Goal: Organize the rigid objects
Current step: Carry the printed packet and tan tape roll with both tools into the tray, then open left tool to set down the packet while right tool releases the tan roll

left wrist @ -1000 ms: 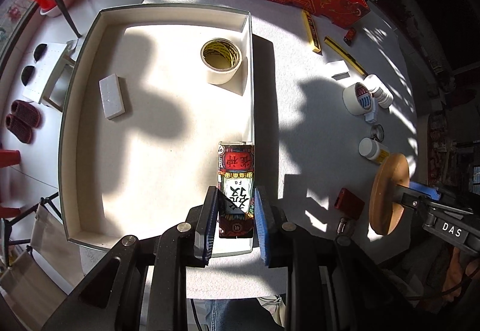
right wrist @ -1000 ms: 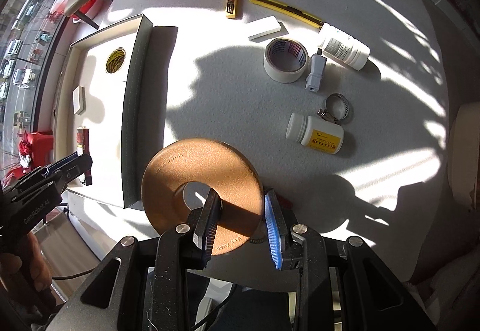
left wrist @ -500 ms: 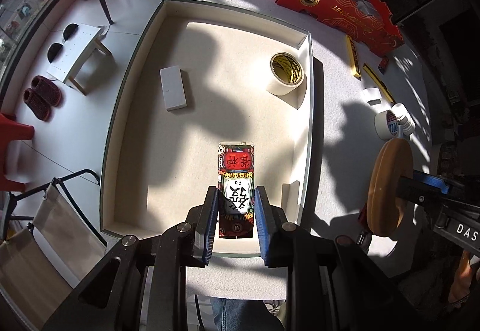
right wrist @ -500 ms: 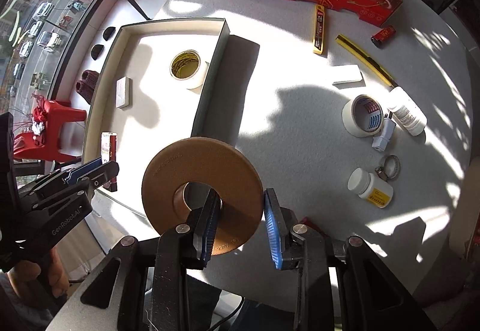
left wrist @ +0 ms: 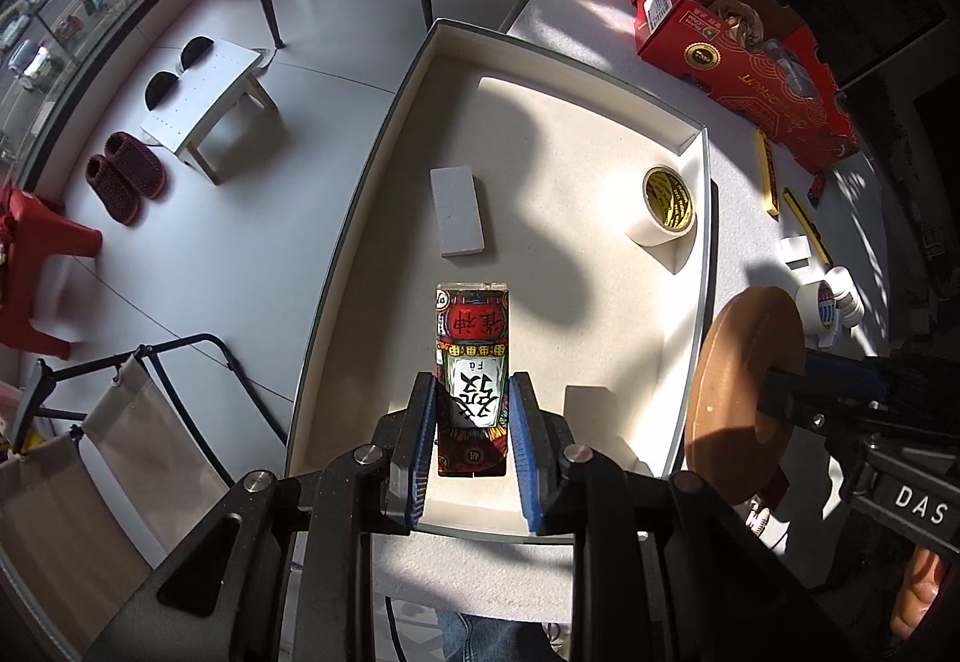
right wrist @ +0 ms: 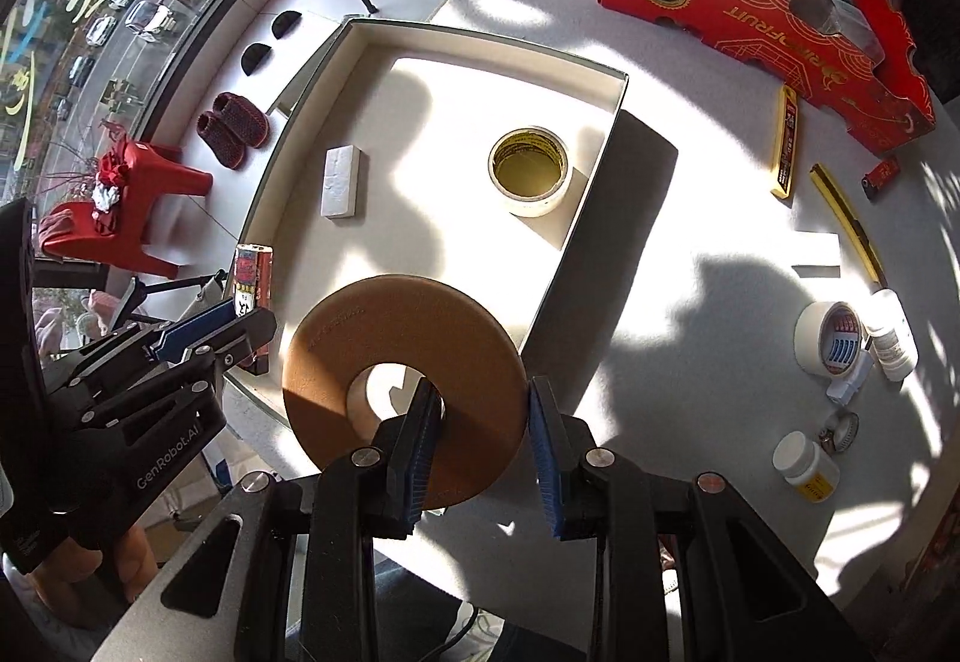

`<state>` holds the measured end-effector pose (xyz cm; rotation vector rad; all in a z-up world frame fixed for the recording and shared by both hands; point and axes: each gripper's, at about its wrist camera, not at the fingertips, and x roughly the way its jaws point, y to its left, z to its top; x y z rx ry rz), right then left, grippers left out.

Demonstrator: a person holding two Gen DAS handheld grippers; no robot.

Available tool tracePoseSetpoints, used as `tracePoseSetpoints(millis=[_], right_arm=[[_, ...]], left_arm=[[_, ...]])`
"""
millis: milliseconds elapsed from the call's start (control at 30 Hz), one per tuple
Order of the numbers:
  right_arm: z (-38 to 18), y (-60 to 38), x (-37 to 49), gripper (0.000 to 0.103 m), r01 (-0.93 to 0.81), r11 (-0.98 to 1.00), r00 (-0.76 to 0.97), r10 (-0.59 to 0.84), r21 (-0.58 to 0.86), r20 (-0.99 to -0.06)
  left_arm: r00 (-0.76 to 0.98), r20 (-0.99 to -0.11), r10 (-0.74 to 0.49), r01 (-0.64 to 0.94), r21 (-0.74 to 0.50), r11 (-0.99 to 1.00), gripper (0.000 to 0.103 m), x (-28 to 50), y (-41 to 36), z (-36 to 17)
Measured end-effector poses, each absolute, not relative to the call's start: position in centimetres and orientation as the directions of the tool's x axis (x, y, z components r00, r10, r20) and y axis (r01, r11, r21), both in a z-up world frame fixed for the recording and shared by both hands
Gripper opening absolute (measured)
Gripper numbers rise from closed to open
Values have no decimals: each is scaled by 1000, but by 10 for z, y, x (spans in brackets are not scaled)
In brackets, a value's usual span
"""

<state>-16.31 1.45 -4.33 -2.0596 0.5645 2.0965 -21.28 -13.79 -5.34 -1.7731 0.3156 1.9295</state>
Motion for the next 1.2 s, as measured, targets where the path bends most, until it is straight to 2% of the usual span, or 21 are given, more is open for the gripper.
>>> tracePoseSetpoints(millis=[300,767,800,833,867,900,933,967,1000,1033,1100,1200], right_arm=[[-50,11,-185,31,-390,-903,-60,-172,182,-983],[-92,11,-195,31,-414,-900,10,-154,136,-988],[-93,11,-196,31,-413,-901,12,-149,131,-989],[-94,11,-196,31,-412,-902,10,-144,127,-990],[-94,11,-197,32,-410,-904,8,-136,120,-991],[-93,12,-197,32,-408,-906,7,-126,112,-992],[-91,13,-198,44,-405,-909,4,-114,103,-993],[-88,14,-197,55,-401,-912,-3,-95,88,-995],[-84,15,-196,77,-398,-914,-20,-71,73,-997],[-79,16,-195,83,-396,-916,-37,-51,62,-998],[-75,19,-191,83,-400,-915,-42,-40,53,-998],[-72,26,-180,83,-428,-902,-38,-52,64,-998]], left_arm=[[-13,-984,176,-468,-149,-871,26,-223,-142,-68],[-24,-993,114,-557,-82,-827,28,-218,-110,-94],[-30,-994,106,-565,-70,-822,32,-217,-108,-95],[-39,-995,93,-571,-54,-819,48,-216,-106,-96],[-52,-995,81,-574,-37,-818,69,-215,-105,-97],[-65,-995,73,-573,-23,-819,77,-214,-105,-97],[-74,-995,72,-570,-17,-822,82,-214,-105,-96],[-69,-995,68,-568,-17,-823,83,-214,-104,-97],[-56,-996,67,-566,-24,-824,83,-214,-105,-98],[-40,-997,65,-559,-32,-828,88,-215,-105,-100],[-6,-997,77,-540,-61,-840,103,-215,-107,-104],[1,-997,79,-506,-69,-860,103,-216,-112,-105]])
